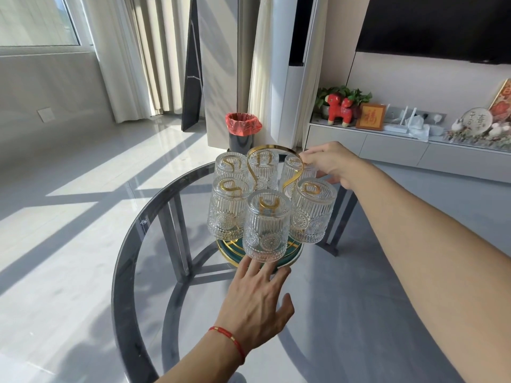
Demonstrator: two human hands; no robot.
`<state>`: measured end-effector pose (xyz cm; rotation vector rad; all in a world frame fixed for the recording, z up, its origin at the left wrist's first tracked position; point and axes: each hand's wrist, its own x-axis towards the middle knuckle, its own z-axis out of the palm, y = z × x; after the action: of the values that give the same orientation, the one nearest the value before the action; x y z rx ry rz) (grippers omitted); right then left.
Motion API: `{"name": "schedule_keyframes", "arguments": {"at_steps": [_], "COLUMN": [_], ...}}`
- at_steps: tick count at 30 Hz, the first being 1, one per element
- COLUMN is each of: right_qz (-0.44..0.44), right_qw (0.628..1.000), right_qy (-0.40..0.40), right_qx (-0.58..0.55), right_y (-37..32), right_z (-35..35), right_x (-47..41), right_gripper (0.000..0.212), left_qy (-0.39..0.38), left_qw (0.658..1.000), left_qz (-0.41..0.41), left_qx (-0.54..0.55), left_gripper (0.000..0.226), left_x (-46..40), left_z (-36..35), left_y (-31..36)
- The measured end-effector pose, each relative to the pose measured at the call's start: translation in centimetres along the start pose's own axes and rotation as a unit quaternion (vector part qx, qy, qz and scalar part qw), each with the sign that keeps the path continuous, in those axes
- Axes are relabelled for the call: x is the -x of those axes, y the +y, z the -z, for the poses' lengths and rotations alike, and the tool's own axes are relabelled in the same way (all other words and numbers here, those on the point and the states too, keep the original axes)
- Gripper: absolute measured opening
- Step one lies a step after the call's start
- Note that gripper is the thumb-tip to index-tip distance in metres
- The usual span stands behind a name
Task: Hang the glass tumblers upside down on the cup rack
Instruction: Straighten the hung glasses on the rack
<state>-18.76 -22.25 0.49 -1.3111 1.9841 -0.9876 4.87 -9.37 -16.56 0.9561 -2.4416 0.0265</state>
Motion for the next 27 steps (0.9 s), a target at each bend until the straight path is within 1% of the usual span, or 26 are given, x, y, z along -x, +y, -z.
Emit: {"name": "schedule_keyframes", "arguments": {"at_steps": [2,9,11,13,15,17,21,25,27], "right_qz": [-0.002,0.016,0.051,0.118,0.190,0.233,0.258,0.266,0.269], "right_qw": [1.000,1.000,0.998,0.990,0.978,0.966,0.951,0.949,0.947], "right_qy": [-0.001,0.005,0.023,0.043,0.039,0.022,0.007,0.011,0.012], "right_qx": [-0.004,0.019,0.042,0.065,0.080,0.111,0.170,0.169,0.175], "right_y": [0.0,0.2,0.3,0.2,0.1,0.1,0.3,0.3,0.3], "right_z": [0.1,0.2,0.3,0.5,0.8,1.1,1.6,1.8,1.9], "right_x": [0.1,0.3,0.5,1.0,1.5,2.0,2.6,2.9,2.9], "right_gripper": [0.032,0.039,0.037,0.033,0.024,0.032,0.040,0.034,0.035], "left_qy": [0.001,-0.001,-0.007,-0.012,-0.013,-0.014,-0.019,-0.019,-0.021], "left_qw": [1.000,1.000,1.000,1.000,1.000,1.000,1.000,1.000,1.000], "left_qz": [0.000,0.002,0.004,0.006,0.008,0.008,0.012,0.010,0.010], "left_qx": [0.000,-0.002,-0.002,-0.004,-0.005,-0.007,-0.005,-0.004,-0.003], "left_gripper": [0.037,0.039,0.039,0.040,0.041,0.041,0.041,0.041,0.041], "left_x": [0.0,0.0,-0.1,-0.1,-0.1,-0.2,-0.1,-0.1,-0.1], "left_z": [-0.1,0.2,0.3,0.3,0.4,0.4,0.4,0.4,0.5], "left_y": [-0.1,0.1,0.1,0.1,0.1,0.1,0.1,0.1,0.1]}}
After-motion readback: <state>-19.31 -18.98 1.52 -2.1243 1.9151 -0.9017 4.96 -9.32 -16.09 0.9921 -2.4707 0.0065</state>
